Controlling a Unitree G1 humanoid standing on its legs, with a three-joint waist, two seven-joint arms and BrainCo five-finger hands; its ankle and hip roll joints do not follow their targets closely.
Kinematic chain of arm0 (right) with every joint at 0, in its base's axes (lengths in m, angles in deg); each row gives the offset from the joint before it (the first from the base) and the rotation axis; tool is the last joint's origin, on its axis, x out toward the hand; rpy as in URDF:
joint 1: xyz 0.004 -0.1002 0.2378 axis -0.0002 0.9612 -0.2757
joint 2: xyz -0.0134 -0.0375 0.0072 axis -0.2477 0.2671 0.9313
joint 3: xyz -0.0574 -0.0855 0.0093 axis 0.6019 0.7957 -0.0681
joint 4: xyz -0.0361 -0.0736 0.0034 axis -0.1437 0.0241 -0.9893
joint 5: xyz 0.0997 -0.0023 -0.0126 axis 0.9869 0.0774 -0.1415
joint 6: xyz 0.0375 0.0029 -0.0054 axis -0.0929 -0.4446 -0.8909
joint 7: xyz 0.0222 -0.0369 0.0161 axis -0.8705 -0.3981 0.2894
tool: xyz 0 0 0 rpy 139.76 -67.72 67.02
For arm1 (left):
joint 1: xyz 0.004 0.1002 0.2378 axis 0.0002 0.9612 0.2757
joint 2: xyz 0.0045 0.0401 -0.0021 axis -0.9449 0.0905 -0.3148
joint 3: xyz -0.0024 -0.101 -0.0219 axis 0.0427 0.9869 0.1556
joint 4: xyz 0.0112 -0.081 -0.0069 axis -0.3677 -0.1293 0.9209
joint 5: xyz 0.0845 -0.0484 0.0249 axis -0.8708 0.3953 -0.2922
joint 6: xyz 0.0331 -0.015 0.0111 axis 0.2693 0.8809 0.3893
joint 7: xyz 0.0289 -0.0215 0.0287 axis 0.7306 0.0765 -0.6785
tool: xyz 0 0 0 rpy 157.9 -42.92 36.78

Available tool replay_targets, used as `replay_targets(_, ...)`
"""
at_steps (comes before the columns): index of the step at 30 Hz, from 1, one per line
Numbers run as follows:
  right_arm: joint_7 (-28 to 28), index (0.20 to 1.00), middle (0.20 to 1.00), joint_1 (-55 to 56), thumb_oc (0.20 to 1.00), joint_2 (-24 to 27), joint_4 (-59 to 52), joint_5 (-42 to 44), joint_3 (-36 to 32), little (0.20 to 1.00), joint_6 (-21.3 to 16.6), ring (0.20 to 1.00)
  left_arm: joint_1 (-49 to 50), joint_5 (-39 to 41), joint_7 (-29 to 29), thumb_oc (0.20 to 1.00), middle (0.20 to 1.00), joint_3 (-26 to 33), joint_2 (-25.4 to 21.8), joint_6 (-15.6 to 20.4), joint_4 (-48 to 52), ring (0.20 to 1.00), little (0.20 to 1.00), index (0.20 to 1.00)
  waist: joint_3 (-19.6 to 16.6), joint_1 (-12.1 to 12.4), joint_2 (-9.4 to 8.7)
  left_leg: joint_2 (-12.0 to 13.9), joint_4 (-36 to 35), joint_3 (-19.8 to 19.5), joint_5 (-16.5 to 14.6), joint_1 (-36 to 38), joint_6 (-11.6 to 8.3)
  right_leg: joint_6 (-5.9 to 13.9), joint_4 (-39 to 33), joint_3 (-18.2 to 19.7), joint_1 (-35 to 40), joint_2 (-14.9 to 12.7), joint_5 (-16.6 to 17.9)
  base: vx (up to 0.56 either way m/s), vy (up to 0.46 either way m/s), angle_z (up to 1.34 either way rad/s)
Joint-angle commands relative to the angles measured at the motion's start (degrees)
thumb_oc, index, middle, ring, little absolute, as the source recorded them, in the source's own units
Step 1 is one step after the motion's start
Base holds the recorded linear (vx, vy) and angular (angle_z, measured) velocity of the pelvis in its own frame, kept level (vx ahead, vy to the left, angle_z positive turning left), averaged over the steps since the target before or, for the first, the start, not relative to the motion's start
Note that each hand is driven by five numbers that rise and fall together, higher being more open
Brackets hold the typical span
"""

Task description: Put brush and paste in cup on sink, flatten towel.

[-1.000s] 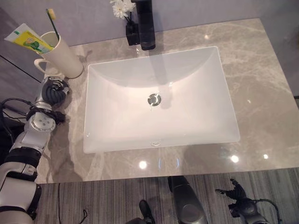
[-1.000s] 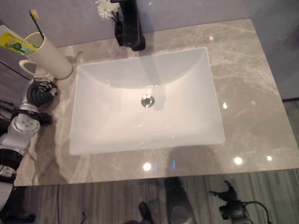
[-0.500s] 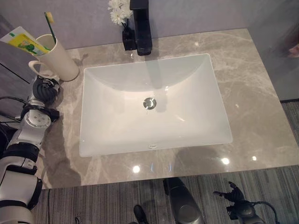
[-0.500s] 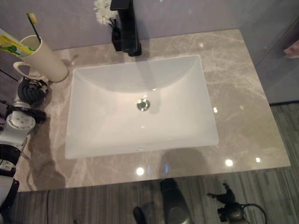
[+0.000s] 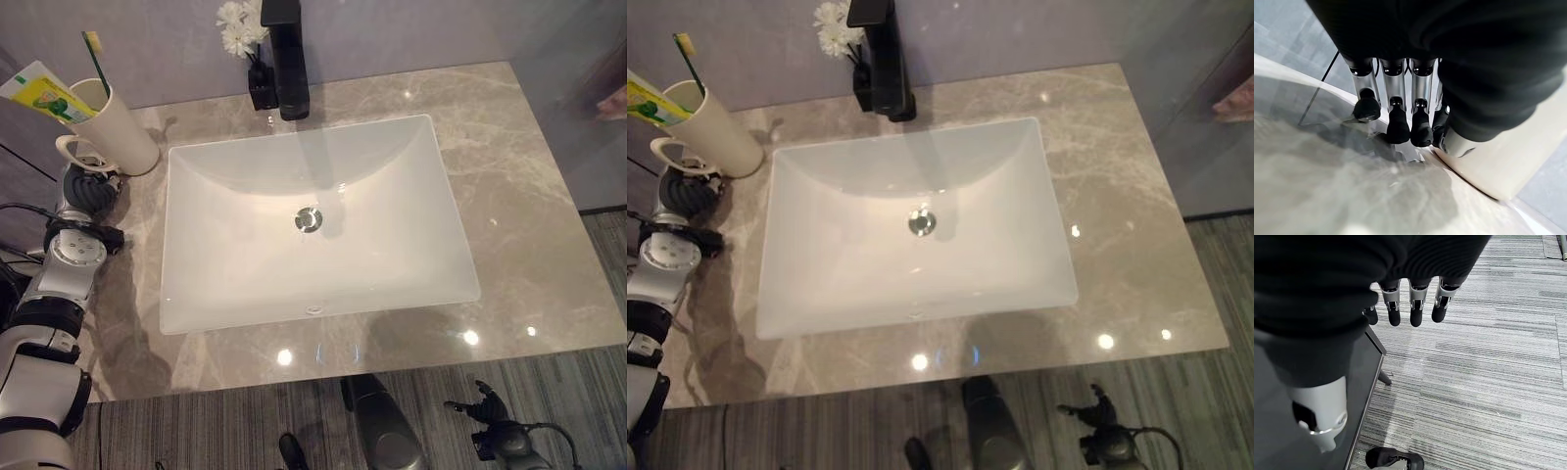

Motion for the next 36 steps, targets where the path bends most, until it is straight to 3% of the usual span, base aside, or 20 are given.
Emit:
replay_targets(1, 0.8, 1.0, 1.0, 2.9, 1.0, 0.0, -0.2, 2.0, 1.1, 1.0, -1.1, 1.0, -2.9, 2.1, 1.4, 0.2, 0.2, 3.6, 1.5, 1.3, -3.2, 0.2, 0.2, 0.2, -0.7, -1.0, 0.21, -4.2, 0.2, 1.7, -2.9, 8.1, 0.56, 6.13, -9.5, 1.0, -3.4, 1.3, 11.9, 0.0, 0.0, 0.0)
replay_targets(36, 2.1, 1.0, 1.0, 1.9, 1.0, 0.0, -1.6, 4.2, 2.8, 1.0, -2.3, 1.0, -17.0, 4.1, 2.9, 0.2, 0.2, -2.4, 2.6, 0.6, -12.2, 0.2, 0.2, 0.2, 0.5, -4.4, 3.01, -2.3, 0.2, 2.1, 1.2, 5.7, -1.27, 4.18, -4.1, -0.6, -9.3, 3.8, 7.3, 0.01, -0.014, -0.02)
